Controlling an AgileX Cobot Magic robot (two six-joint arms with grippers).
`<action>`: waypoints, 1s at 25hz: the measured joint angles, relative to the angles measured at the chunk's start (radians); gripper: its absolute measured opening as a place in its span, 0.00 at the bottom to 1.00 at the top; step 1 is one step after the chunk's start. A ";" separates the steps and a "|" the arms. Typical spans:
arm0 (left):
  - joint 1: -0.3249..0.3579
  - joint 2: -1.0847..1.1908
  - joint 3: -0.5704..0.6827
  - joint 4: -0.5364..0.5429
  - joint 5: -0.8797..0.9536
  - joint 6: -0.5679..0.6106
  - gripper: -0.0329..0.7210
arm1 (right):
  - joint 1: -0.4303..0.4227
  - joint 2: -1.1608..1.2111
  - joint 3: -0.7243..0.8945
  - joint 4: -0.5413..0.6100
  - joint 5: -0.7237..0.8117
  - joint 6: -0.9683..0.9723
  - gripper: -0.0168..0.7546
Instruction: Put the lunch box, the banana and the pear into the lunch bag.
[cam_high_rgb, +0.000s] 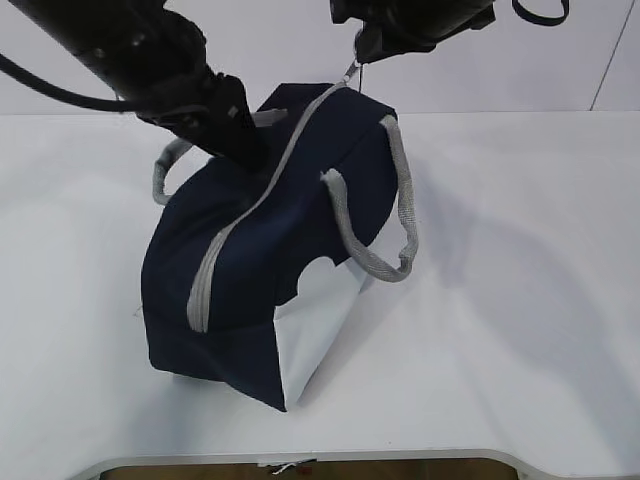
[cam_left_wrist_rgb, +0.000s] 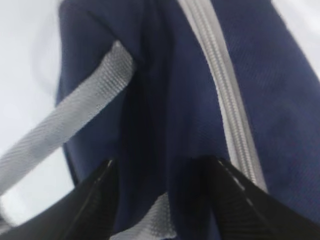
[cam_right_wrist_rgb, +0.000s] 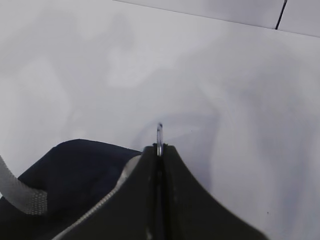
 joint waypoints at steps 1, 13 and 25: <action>0.000 0.010 0.000 -0.003 0.008 -0.002 0.59 | 0.000 0.000 0.000 0.002 0.003 0.000 0.04; 0.000 0.012 -0.009 0.040 0.042 0.042 0.07 | 0.000 0.000 0.000 -0.004 0.007 -0.007 0.04; -0.002 -0.150 -0.005 0.136 0.020 0.087 0.07 | 0.000 0.060 0.000 -0.032 -0.001 -0.011 0.04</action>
